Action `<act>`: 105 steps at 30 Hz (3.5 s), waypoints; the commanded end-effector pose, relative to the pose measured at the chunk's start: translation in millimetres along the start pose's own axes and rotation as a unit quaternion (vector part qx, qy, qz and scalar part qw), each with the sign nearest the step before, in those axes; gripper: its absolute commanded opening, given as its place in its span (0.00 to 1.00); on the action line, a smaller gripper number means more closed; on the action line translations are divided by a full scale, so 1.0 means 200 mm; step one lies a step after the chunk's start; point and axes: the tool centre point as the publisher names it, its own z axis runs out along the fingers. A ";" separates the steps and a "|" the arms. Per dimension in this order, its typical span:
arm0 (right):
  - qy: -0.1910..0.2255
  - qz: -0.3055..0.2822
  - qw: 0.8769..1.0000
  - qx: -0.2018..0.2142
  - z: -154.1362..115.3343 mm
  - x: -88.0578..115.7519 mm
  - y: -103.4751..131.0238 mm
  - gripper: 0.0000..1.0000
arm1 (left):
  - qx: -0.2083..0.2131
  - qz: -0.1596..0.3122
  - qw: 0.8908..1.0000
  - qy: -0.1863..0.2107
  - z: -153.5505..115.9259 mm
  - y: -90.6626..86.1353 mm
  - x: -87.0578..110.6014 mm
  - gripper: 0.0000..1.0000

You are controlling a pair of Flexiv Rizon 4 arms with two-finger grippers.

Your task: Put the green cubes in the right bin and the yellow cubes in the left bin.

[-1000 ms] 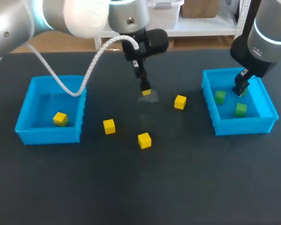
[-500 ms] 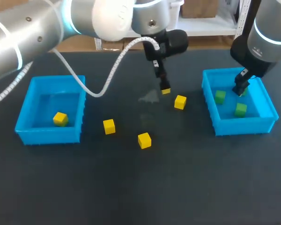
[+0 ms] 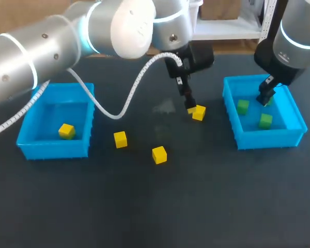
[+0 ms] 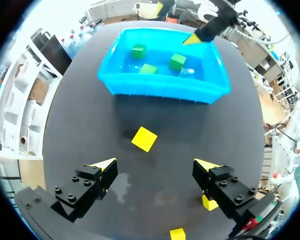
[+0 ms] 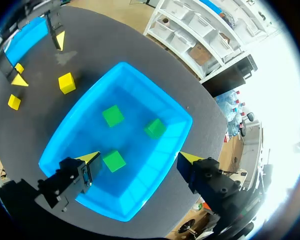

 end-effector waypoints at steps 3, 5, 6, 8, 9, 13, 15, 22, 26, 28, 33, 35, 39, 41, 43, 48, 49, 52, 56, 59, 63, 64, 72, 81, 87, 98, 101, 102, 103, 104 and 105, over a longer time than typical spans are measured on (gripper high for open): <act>-0.002 0.000 1.000 0.001 0.00 0.01 0.00 1.00 | 0.002 -0.001 1.000 0.009 0.08 0.04 -0.04 1.00; -0.002 0.000 1.000 0.001 0.00 0.01 0.00 1.00 | 0.003 -0.006 1.000 0.009 0.11 0.05 -0.05 1.00; -0.002 0.000 1.000 0.001 0.00 0.01 0.00 1.00 | 0.004 -0.007 1.000 0.009 0.12 0.05 -0.06 1.00; -0.002 0.000 1.000 0.001 0.00 0.01 0.00 1.00 | 0.007 -0.010 1.000 0.008 0.14 0.06 -0.07 1.00; -0.002 0.000 1.000 0.001 0.00 0.01 0.00 1.00 | 0.007 -0.011 1.000 0.009 0.15 0.06 -0.08 1.00; -0.002 0.000 1.000 0.001 0.00 0.01 0.00 1.00 | 0.006 -0.015 1.000 0.013 0.19 0.07 -0.10 1.00; -0.002 0.000 1.000 0.001 0.00 0.01 0.00 1.00 | 0.007 -0.015 1.000 0.015 0.21 0.07 -0.10 1.00; -0.002 0.000 1.000 0.001 0.00 0.01 0.00 1.00 | 0.007 -0.018 1.000 0.025 0.27 0.06 -0.14 1.00; -0.002 0.000 1.000 0.001 0.00 0.01 0.00 1.00 | 0.008 -0.016 0.999 0.029 0.29 0.05 -0.15 1.00; -0.002 0.000 1.000 0.001 0.00 0.01 0.00 1.00 | 0.009 -0.017 0.999 0.029 0.30 0.05 -0.15 1.00; -0.002 0.000 1.000 0.001 0.00 0.01 0.00 1.00 | 0.007 -0.019 0.999 0.030 0.30 0.04 -0.14 0.00; -0.002 0.000 1.000 0.001 0.00 0.01 0.00 1.00 | 0.006 -0.019 0.999 0.030 0.30 0.04 -0.13 0.00; -0.002 0.000 1.000 0.001 0.00 0.01 0.00 1.00 | 0.005 -0.021 0.999 0.032 0.30 0.02 -0.11 0.00; -0.002 0.000 1.000 0.001 0.00 0.01 0.00 1.00 | 0.005 -0.022 0.999 0.033 0.30 0.02 -0.10 0.00; -0.002 0.000 1.000 0.001 0.00 0.01 0.00 1.00 | 0.003 -0.023 0.999 0.037 0.30 0.02 -0.08 0.00; -0.002 0.000 1.000 0.001 0.00 0.01 0.00 1.00 | 0.004 -0.026 0.999 0.039 0.30 0.00 -0.06 0.00; -0.002 0.000 1.000 0.001 0.00 0.01 0.00 1.00 | 0.003 -0.028 0.999 0.038 0.30 0.00 -0.05 0.00; -0.002 0.000 1.000 0.001 0.00 0.01 0.00 1.00 | -0.008 -0.040 0.999 0.028 0.26 0.02 -0.03 0.00; -0.002 0.000 1.000 0.001 0.00 0.01 0.00 1.00 | -0.020 -0.056 0.998 0.009 0.16 0.05 -0.01 0.00; -0.002 0.000 1.000 0.001 0.00 0.01 0.00 1.00 | -0.034 -0.062 0.997 0.002 0.07 0.07 0.01 0.00; -0.002 0.000 1.000 0.001 0.00 0.01 0.00 1.00 | -0.047 -0.065 0.997 0.011 -0.05 0.07 0.08 0.00; -0.002 0.000 1.000 0.001 0.00 0.01 0.00 1.00 | -0.050 -0.066 0.996 0.016 -0.08 0.07 0.10 0.00; -0.002 0.000 1.000 0.001 0.00 0.01 0.00 1.00 | -0.073 -0.101 0.992 0.031 -0.26 0.03 0.32 0.00; -0.002 0.000 1.000 0.001 0.00 0.01 0.00 1.00 | -0.091 -0.162 0.982 0.040 -0.38 -0.03 0.64 0.00; -0.002 0.000 1.000 0.001 0.00 0.01 0.00 1.00 | -0.097 -0.199 0.974 0.036 -0.41 -0.08 0.81 0.00; -0.002 0.000 1.000 0.001 0.00 0.01 0.00 1.00 | -0.123 -0.283 0.951 0.020 -0.51 -0.13 1.18 0.00; -0.002 0.000 1.000 0.001 0.00 0.01 0.00 1.00 | -0.124 -0.301 0.945 0.020 -0.52 -0.15 1.27 0.00; -0.002 0.000 1.000 0.001 0.00 0.01 0.00 1.00 | -0.124 -0.307 0.943 0.019 -0.52 -0.15 1.30 0.00; -0.002 0.000 1.000 0.001 0.00 0.01 0.00 1.00 | -0.124 -0.313 0.942 0.019 -0.52 -0.16 1.33 0.00; -0.002 0.000 1.000 0.001 0.00 0.01 0.00 1.00 | -0.124 -0.318 0.940 0.018 -0.51 -0.16 1.35 0.00; -0.002 0.000 1.000 0.001 0.00 0.01 0.00 1.00 | -0.123 -0.324 0.938 0.017 -0.51 -0.17 1.38 0.00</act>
